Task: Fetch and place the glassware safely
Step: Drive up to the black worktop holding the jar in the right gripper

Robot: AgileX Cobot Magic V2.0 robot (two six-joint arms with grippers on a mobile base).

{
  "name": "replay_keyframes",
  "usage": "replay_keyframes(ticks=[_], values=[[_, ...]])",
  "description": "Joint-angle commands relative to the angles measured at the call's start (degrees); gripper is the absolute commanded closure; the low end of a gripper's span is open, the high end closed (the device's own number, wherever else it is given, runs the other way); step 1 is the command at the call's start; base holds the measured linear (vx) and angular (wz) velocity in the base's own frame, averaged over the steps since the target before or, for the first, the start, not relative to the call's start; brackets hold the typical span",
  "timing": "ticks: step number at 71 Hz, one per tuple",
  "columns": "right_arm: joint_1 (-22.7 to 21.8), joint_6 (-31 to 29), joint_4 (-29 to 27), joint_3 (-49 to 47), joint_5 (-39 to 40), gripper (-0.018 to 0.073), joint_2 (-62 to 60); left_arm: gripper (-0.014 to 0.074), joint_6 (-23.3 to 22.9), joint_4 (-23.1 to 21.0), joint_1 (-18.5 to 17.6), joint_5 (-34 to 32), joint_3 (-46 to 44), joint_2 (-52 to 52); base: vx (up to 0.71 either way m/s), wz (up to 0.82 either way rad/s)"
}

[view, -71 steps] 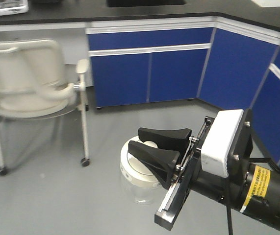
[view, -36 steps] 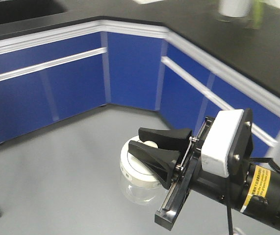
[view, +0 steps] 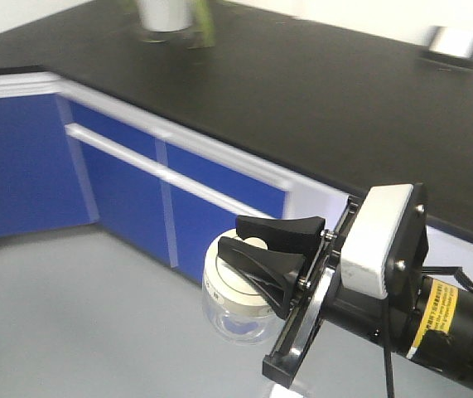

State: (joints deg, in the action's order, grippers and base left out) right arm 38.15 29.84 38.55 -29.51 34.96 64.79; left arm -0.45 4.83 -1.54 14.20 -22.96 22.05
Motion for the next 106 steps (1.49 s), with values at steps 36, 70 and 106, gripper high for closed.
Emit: replay_keyframes(ticks=[36,70,106], values=[[0.0,-0.2,-1.4,-1.9,5.0,0.0563,-1.4,0.0603,-0.2,-0.4,0.0,-4.0,-1.4,0.5,0.17,-0.68],[0.0,-0.2,-1.4,-1.9,4.9,0.0563,-1.4,0.0603,-0.2,-0.4,0.0,-4.0,-1.4,0.5,0.18,-0.44],[0.0,-0.2,-1.4,-1.9,4.9,0.0563,-1.4,0.0603,-0.2,-0.4,0.0,-4.0,-1.4,0.5,0.17,-0.03]])
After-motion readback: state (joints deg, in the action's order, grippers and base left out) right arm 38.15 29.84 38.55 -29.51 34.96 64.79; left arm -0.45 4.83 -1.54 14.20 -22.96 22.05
